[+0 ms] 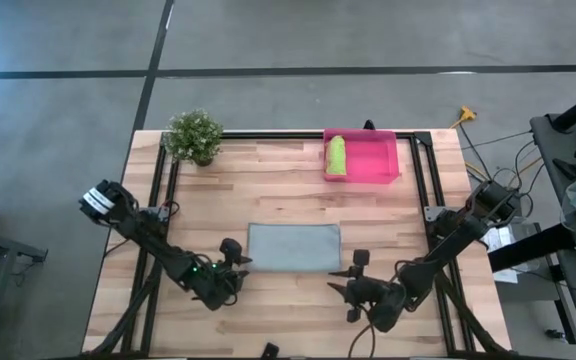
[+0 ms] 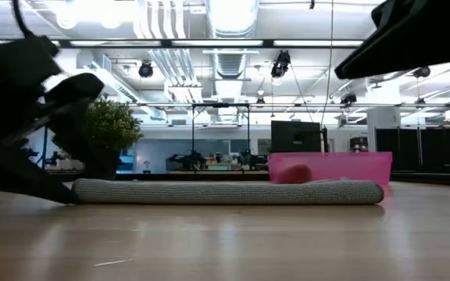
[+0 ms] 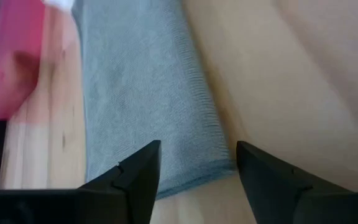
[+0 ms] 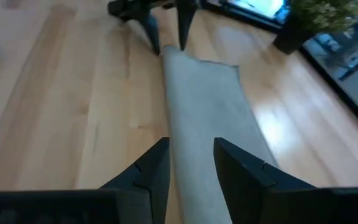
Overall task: Roll microfiber towels into tight, uniform cylinder then place into a basket
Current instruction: Fold the gray microfiber cloth
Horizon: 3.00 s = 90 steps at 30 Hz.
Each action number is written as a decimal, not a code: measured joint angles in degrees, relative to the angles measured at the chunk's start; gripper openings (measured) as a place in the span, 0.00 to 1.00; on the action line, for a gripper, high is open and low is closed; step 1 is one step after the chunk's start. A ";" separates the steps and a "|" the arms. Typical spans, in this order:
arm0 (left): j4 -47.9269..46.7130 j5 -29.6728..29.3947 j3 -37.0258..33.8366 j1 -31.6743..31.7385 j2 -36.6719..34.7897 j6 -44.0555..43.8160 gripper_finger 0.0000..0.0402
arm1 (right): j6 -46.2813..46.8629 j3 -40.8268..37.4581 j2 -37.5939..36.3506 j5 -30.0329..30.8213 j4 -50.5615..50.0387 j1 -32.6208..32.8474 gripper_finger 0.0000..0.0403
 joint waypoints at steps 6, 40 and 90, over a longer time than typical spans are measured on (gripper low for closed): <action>-0.01 1.36 -0.04 2.68 0.10 -2.28 0.51 | 4.41 -1.26 0.34 -9.69 -2.50 -1.66 0.22; -0.95 9.88 4.16 3.31 0.35 -6.29 0.00 | 18.65 -2.50 8.54 -7.48 -12.63 -7.15 0.10; 5.61 14.12 25.82 9.08 15.39 -25.18 0.00 | -22.63 -2.04 7.25 -9.77 20.04 -4.71 0.24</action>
